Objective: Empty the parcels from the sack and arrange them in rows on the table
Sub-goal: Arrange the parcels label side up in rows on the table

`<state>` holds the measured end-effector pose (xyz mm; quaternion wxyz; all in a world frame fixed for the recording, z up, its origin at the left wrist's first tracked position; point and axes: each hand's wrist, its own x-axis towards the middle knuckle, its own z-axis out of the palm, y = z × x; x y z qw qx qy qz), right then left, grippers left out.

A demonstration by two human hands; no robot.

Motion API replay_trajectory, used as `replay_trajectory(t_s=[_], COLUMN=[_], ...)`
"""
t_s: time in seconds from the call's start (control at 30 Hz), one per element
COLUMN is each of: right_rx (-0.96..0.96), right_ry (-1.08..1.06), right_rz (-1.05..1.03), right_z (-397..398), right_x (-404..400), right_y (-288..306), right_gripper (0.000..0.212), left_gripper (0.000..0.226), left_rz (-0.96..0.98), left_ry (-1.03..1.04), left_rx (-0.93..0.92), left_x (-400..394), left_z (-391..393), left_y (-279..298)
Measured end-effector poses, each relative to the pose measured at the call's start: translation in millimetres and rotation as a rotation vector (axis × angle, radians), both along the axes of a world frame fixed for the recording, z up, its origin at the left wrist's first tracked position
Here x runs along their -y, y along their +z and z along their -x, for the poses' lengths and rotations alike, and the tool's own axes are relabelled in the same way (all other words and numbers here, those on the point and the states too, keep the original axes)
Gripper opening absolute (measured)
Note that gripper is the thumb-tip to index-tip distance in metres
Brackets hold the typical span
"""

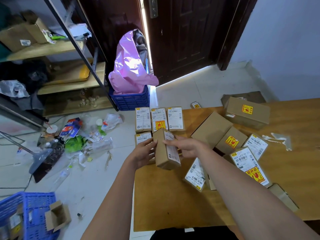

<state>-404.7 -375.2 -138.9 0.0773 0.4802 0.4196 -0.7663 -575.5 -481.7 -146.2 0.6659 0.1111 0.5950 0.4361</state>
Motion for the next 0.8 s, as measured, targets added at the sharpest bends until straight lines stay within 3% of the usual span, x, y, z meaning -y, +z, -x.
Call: replay_trajectory(t_s=[0.23, 0.33, 0.43, 0.53, 0.67, 0.8], right_rx=[-0.043, 0.010, 0.099, 0.186, 0.256, 0.298], right_ry=[-0.084, -0.121, -0.150, -0.178, -0.134, -0.091], right_rz=[0.067, 0.041, -0.052, -0.174, -0.217, -0.245], right_z=[-5.0, -5.2, -0.7, 8.4, 21.1, 31.0], right_x=[-7.4, -9.8, -12.1, -16.0, -18.2, -18.8], right_y=[-15.9, -22.4, -26.1, -32.7, -40.7, -51.7], right_gripper=[0.058, 0.059, 0.053, 0.051, 0.035, 0.041], left_gripper=[0.038, 0.037, 0.033, 0.049, 0.085, 0.106], left_rz=[0.007, -0.002, 0.008, -0.015, 0.091, 0.155], left_ry=[-0.006, -0.073, -0.036, -0.172, -0.486, -0.690], left_rx=[-0.109, -0.358, -0.799, -1.155, -1.285, -1.327], left_x=[-6.5, -14.0, -22.7, -30.6, -41.7, -51.9], left_z=[7.1, 11.8, 20.2, 34.3, 48.3, 59.5], left_y=[-11.7, -15.4, -19.6, -30.4, -41.6, -51.8])
